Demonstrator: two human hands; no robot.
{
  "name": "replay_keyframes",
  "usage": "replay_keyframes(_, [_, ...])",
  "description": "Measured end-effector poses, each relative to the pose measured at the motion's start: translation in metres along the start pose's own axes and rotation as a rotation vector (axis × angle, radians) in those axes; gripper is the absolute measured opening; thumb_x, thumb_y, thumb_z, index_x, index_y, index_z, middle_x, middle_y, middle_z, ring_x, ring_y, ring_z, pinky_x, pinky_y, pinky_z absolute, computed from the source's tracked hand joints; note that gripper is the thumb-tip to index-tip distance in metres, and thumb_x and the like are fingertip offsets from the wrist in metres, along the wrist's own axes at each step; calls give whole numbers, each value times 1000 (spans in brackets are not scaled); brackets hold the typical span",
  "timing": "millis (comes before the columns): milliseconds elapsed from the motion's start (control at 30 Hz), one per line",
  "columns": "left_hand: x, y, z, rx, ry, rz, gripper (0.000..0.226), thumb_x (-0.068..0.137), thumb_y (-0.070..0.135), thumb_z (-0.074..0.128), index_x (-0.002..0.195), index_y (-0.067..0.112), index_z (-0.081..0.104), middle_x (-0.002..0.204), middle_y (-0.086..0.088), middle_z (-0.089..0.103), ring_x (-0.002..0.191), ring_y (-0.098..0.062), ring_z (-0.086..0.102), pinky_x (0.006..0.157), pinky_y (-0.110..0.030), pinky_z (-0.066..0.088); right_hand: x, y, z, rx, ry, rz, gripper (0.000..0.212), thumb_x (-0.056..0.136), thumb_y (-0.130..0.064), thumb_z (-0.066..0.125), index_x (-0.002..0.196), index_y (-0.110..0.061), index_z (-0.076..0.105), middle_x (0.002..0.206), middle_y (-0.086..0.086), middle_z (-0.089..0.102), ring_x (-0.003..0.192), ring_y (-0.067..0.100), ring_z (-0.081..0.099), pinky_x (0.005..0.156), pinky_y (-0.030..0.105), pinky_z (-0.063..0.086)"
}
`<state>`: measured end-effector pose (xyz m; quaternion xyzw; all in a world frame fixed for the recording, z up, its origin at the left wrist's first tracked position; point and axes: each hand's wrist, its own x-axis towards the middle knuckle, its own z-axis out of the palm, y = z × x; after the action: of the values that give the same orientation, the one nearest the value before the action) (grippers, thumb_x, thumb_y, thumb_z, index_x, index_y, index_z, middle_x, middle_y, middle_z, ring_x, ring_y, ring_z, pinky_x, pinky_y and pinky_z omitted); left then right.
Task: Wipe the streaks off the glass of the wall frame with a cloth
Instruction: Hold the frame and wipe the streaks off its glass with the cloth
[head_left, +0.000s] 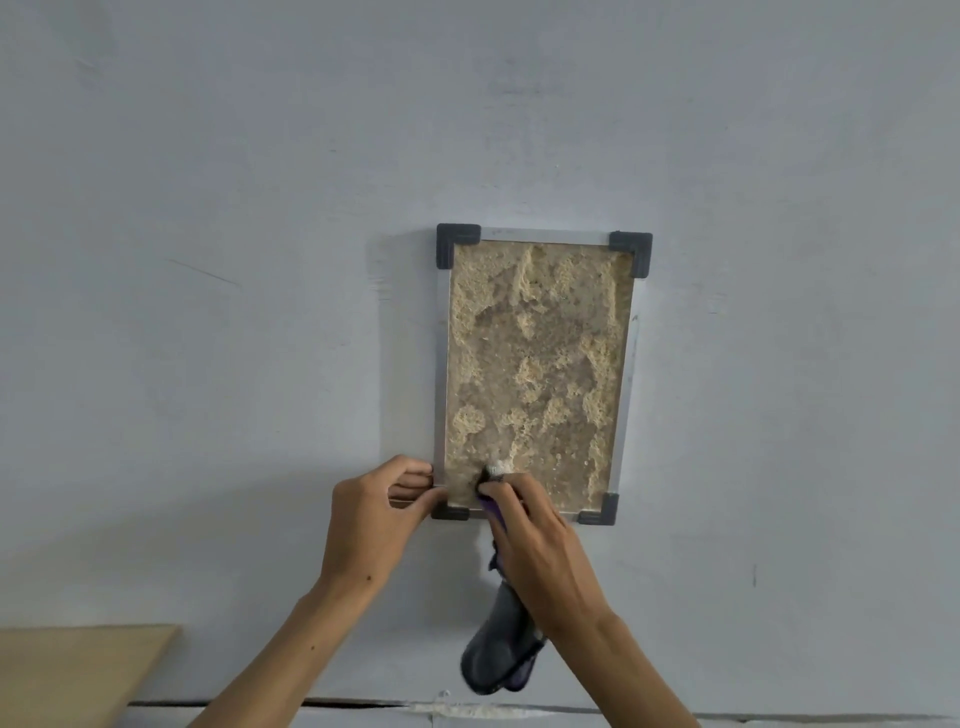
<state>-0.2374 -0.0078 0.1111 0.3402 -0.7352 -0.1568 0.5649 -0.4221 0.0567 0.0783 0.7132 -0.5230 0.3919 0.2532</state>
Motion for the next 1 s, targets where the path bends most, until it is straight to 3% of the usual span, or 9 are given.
replay_keyframes(133, [-2, 2, 1, -19, 3, -27, 20, 74, 14, 90, 89, 16, 77, 77, 15, 75, 74, 4, 72, 71, -9, 55, -13, 8, -8, 5, 154, 152, 28, 87, 4, 74, 110, -10, 65, 116, 6, 54, 91, 22, 64, 69, 27, 59])
replay_keyframes(233, [-1, 3, 1, -27, -2, -29, 20, 74, 15, 90, 87, 18, 76, 77, 17, 74, 73, 4, 72, 69, -8, 54, -8, -3, 1, 13, 210, 167, 33, 83, 6, 76, 111, -7, 65, 117, 8, 56, 96, 21, 62, 77, 27, 59])
replay_keyframes(333, [0, 3, -1, -29, -23, -23, 20, 74, 15, 90, 89, 19, 77, 77, 17, 74, 74, 5, 72, 69, -10, 56, 4, -19, 14, 29, 165, 29, 26, 89, 6, 71, 112, -5, 64, 119, 8, 59, 103, 20, 60, 88, 24, 54])
replay_keyframes(467, [4, -1, -4, -32, -54, -20, 21, 75, 17, 89, 94, 19, 79, 80, 15, 77, 76, 4, 73, 73, -14, 58, 11, -25, 34, -58, 36, -37, 21, 93, 6, 57, 107, -9, 63, 113, 3, 56, 102, 21, 56, 81, 32, 55])
replay_keyframes(567, [5, -1, -5, -24, -60, -31, 22, 73, 21, 90, 92, 19, 79, 78, 13, 76, 74, 4, 72, 71, -11, 56, 6, -20, 21, 15, 111, 104, 26, 89, 7, 68, 110, -7, 62, 113, 3, 57, 96, 16, 59, 83, 22, 56])
replay_keyframes(667, [6, -1, -5, -33, -52, -52, 20, 73, 20, 91, 88, 18, 79, 76, 11, 76, 73, 3, 72, 70, -12, 56, -3, -5, -10, 87, 282, 348, 26, 86, 6, 74, 106, -5, 61, 108, 3, 55, 82, 9, 52, 72, 5, 46])
replay_keyframes(800, [6, 0, -6, -76, -49, -84, 19, 72, 16, 92, 86, 15, 79, 75, 9, 76, 72, 0, 73, 71, -13, 57, -8, 21, -29, 94, 427, 515, 31, 88, 4, 73, 111, -8, 56, 111, 5, 54, 87, 5, 44, 68, 16, 44])
replay_keyframes(933, [7, 1, -7, -71, -66, -90, 19, 72, 18, 92, 86, 17, 80, 74, 11, 76, 72, 0, 73, 70, -14, 57, 4, 1, -18, 204, 380, 373, 42, 90, 1, 72, 124, -11, 49, 114, -5, 53, 92, 1, 48, 77, 0, 45])
replay_keyframes(1000, [9, 2, -8, -65, -93, -91, 20, 72, 20, 92, 87, 17, 80, 75, 11, 77, 72, 0, 73, 70, -14, 57, 19, -16, -7, 169, 307, 263, 41, 91, 1, 72, 125, -10, 51, 114, -2, 56, 93, 2, 50, 83, 2, 43])
